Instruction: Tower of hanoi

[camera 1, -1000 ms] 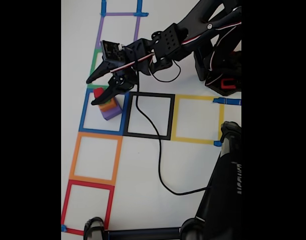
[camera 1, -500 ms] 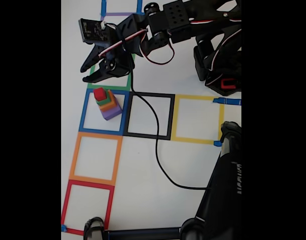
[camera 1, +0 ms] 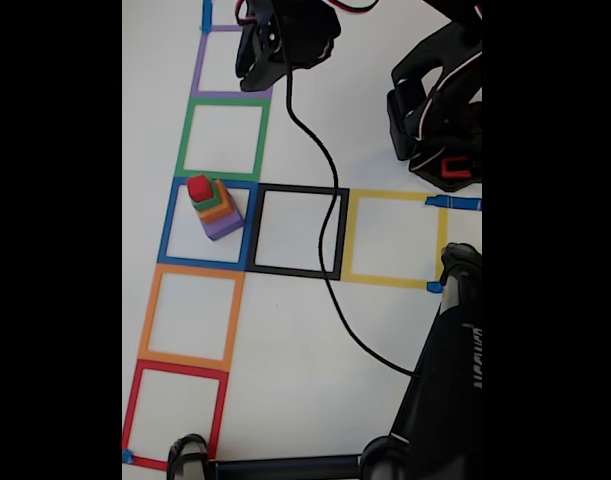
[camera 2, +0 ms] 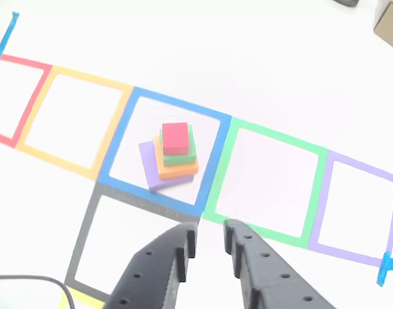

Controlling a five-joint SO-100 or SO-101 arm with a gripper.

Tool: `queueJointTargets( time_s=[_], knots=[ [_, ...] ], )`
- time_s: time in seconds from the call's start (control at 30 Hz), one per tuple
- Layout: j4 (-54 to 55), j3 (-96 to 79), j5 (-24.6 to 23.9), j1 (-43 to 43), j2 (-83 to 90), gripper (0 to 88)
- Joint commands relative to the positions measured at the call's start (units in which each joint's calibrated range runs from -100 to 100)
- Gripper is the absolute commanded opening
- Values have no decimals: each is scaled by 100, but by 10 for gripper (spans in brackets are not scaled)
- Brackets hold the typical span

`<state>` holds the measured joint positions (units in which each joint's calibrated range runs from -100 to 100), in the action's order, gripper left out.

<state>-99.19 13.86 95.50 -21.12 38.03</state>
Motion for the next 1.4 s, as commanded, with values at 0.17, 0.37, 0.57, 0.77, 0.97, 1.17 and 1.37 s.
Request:
queueJointTargets(
  time_s=[0.17, 0.37, 0.57, 0.77, 0.97, 1.17, 1.37],
  knots=[
    [-64, 1378, -2374, -64, -311, 0],
    [-8, 1287, -4910, 32, -150, 0],
    [454, 442, -9762, -64, 407, 0],
    [1199, -1476, -13211, 166, 1707, 0],
    [1733, -3940, -14326, 243, 3516, 0],
    [2567, -6204, -14512, 732, 4655, 0],
    [3434, -7886, -14681, 1230, 5325, 0]
  ],
)
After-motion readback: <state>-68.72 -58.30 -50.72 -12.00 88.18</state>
